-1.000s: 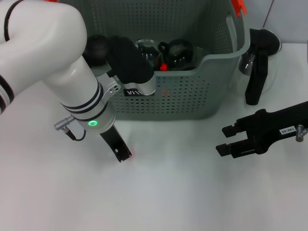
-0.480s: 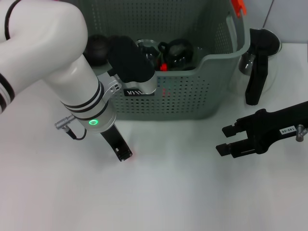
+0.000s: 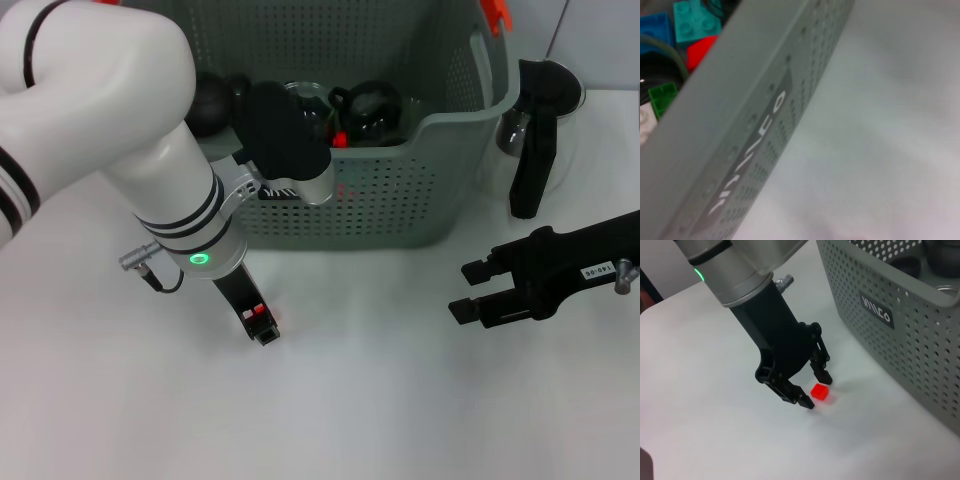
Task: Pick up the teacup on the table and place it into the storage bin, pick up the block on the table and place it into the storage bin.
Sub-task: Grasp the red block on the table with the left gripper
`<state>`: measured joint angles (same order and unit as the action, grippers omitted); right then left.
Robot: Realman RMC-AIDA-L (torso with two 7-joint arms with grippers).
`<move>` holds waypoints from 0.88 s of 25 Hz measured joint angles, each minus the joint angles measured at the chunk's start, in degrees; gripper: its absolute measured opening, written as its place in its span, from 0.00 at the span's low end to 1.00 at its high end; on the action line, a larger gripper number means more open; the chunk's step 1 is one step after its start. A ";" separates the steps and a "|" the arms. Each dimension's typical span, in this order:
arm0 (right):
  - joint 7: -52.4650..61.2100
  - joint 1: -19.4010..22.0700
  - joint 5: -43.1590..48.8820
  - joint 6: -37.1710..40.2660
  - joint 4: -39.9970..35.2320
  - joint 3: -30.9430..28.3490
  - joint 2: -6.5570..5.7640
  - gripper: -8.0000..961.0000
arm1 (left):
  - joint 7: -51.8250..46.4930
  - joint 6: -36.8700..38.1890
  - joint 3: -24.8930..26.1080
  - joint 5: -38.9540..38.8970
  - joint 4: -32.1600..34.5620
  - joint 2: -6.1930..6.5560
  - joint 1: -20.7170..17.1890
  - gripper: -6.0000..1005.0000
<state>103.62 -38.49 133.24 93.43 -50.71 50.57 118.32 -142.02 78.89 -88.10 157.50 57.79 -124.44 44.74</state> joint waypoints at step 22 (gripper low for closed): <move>0.00 0.00 0.00 -0.16 0.00 -0.03 0.07 0.69 | -0.18 -0.28 -0.96 0.00 0.21 0.07 0.05 0.24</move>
<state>103.62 -38.49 133.24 93.27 -50.71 50.53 118.39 -142.20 78.61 -89.06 157.50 58.00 -124.36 44.79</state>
